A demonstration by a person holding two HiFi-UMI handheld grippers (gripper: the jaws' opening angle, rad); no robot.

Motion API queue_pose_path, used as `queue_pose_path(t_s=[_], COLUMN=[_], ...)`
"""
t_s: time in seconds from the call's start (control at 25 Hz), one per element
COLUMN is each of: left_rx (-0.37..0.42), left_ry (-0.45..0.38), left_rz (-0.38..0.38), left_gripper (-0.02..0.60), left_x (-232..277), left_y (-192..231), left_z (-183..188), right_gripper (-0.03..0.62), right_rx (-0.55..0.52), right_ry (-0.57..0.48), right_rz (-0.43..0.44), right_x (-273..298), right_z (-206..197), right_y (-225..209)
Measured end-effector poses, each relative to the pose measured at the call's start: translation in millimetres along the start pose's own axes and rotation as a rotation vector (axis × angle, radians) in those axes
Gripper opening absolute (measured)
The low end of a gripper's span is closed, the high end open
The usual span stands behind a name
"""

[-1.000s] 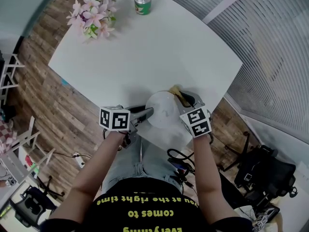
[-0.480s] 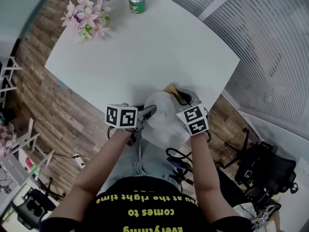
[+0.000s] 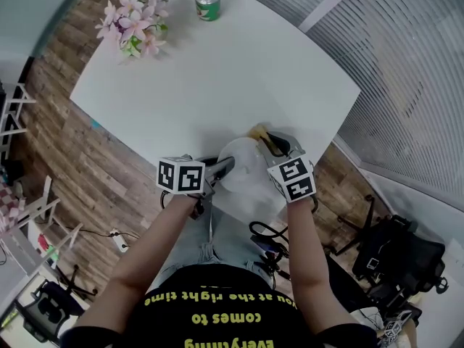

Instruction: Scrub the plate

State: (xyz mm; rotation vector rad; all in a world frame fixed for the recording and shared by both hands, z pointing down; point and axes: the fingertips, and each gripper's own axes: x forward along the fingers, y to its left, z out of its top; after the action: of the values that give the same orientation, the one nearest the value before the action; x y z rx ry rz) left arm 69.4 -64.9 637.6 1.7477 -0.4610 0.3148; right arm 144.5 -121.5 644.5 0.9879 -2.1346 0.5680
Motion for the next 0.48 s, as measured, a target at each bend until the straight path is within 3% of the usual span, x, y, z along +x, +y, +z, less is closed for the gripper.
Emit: queue_pose_path(t_s=[0.48], left_rx=[0.092], left_ry=[-0.094], left_rz=[0.056], left_gripper=[0.021], left_x=[-33.1], left_y=[-5.4], left_z=[12.3], right_gripper=[0.054], right_rx=[-0.008], right_ry=[-0.102], right_rz=[-0.017], right_x=[-25.2], right_z=[34.4], right_y=[1.3])
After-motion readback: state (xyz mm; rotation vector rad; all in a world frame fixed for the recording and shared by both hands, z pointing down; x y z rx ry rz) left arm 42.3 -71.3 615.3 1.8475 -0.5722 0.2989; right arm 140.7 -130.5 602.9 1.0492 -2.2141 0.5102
